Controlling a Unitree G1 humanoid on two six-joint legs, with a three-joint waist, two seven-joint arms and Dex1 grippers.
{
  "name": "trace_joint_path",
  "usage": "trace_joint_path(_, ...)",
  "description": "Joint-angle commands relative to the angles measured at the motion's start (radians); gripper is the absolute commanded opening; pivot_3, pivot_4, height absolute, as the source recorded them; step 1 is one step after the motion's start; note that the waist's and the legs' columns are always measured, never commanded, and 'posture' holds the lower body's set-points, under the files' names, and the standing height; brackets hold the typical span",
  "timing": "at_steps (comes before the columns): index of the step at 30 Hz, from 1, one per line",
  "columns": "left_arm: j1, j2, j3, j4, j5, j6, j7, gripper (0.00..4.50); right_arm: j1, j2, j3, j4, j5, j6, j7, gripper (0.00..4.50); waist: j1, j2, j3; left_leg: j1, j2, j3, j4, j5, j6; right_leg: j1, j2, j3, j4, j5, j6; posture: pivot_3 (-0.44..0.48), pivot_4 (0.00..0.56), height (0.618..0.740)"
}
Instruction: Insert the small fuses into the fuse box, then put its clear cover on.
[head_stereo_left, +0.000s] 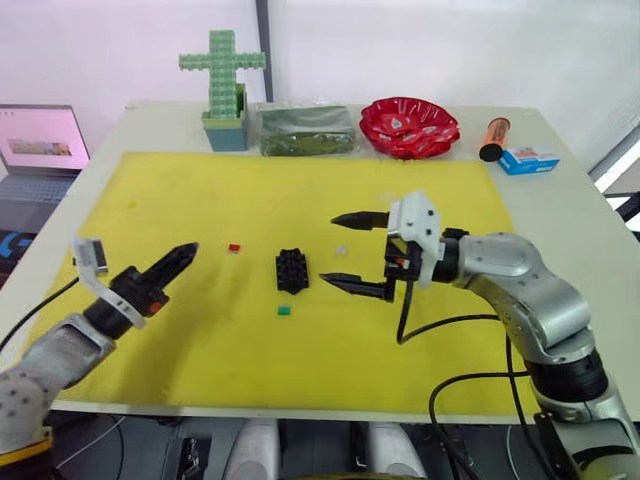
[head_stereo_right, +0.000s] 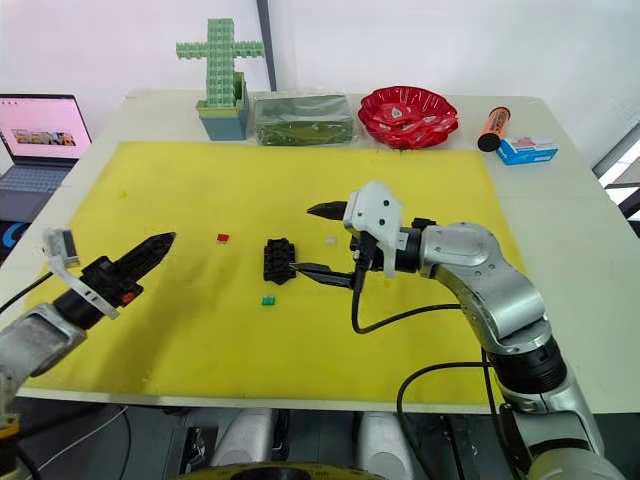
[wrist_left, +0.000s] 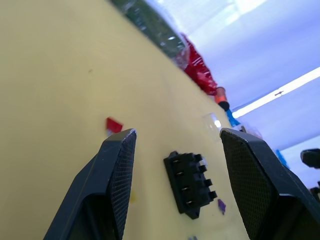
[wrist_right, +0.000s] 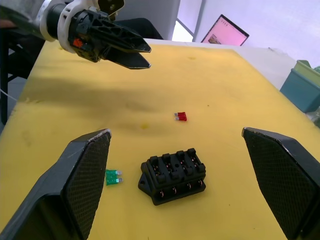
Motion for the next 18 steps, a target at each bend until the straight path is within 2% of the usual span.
trace_joint_path(1, -0.012, 0.011, 0.036, 0.071, -0.209, 0.03, 0.073, 2.83, -0.033, 0.009, 0.018, 0.005, -0.035, -0.039, -0.008, 4.5, 0.0, 0.0, 0.0, 0.0, 0.0, 0.0, 0.0, 0.0, 0.0, 0.0, 0.0, 0.0, 0.0, 0.0, 0.0, 0.0, 0.15, 0.74)
trace_joint_path(4, -0.051, 0.032, -0.001, 0.174, -0.302, 0.113, 0.15, 2.83, -0.049, 0.024, 0.027, 0.016, -0.034, -0.043, -0.008, 4.5, 0.002, 0.0, 0.0, 0.0, 0.0, 0.0, 0.0, 0.0, 0.0, 0.0, 0.0, 0.0, 0.0, 0.0, 0.0, 0.0, 0.15, 0.74)
trace_joint_path(9, -0.223, -0.048, 0.032, 0.369, -0.308, 0.26, 0.161, 2.83, -0.079, 0.039, 0.04, 0.023, -0.04, -0.038, -0.007, 4.5, 0.004, -0.002, -0.001, 0.0, -0.001, -0.001, 0.002, 0.001, -0.001, 0.002, 0.0, 0.0, 0.0, 0.0, 0.0, 0.0, 0.15, 0.74)
trace_joint_path(13, -0.283, -0.006, -0.02, 0.507, -0.308, 0.414, 0.131, 2.83, -0.088, 0.034, 0.042, 0.018, -0.035, -0.025, -0.004, 4.5, -0.004, -0.003, -0.001, 0.0, -0.001, 0.0, 0.002, 0.001, -0.001, 0.001, 0.001, 0.0, 0.0, 0.002, 0.003, 0.0, 0.15, 0.74)
trace_joint_path(16, -0.349, 0.024, -0.069, 0.598, -0.304, 0.438, 0.128, 2.83, -0.094, 0.022, 0.047, 0.005, -0.034, -0.008, 0.006, 4.5, -0.004, -0.003, -0.001, 0.0, -0.001, -0.001, 0.001, 0.001, -0.001, 0.0, 0.001, 0.0, 0.003, 0.002, 0.003, 0.0, 0.15, 0.74)
trace_joint_path(18, -0.39, 0.044, -0.084, 0.642, -0.257, 0.444, 0.105, 2.83, -0.1, 0.023, 0.048, 0.001, -0.045, -0.005, -0.01, 4.5, -0.001, -0.003, -0.001, 0.0, -0.001, -0.001, 0.001, 0.001, -0.001, -0.001, 0.001, 0.0, 0.003, 0.002, 0.003, 0.0, 0.15, 0.74)
